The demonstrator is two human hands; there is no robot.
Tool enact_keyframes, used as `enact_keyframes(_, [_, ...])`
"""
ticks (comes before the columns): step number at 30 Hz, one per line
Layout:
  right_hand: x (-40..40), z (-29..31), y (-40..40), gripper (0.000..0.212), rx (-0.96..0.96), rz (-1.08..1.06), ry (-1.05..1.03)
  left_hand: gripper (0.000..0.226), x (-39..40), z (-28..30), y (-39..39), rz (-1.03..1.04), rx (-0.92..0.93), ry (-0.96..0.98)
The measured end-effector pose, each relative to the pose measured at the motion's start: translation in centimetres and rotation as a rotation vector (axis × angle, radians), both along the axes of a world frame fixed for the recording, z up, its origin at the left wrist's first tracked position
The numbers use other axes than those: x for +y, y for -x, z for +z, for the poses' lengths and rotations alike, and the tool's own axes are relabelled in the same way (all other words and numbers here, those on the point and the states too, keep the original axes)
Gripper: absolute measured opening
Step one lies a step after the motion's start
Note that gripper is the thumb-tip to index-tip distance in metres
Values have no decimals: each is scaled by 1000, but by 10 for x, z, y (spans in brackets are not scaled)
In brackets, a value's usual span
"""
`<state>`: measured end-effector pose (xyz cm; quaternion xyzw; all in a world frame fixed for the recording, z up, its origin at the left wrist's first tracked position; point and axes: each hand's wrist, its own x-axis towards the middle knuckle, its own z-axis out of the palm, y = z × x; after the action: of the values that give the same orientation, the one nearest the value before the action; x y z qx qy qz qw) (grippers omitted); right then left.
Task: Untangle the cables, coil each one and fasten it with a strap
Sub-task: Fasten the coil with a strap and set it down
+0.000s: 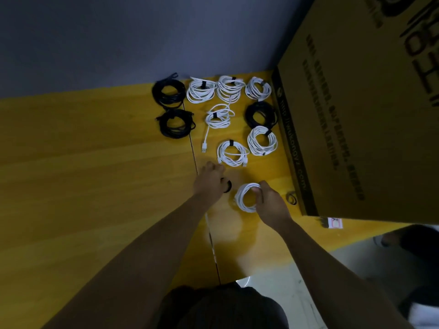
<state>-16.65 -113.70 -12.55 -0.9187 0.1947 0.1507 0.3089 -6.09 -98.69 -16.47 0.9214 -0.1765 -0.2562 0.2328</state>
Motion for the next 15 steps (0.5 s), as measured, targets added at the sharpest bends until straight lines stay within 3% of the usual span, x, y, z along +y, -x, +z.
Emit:
enact_keyframes(6, [-33,-2,57,31,33,-225,102,23,-51,7,10,-295,-12,195])
enact_keyframes(11, [-52,-6,93,29,101,-384,164,32,-113,8,40,-550,88,182])
enact_keyframes(15, [-60,-11,98,29,105,-389,164,35,-144,5,51,-607,50,144])
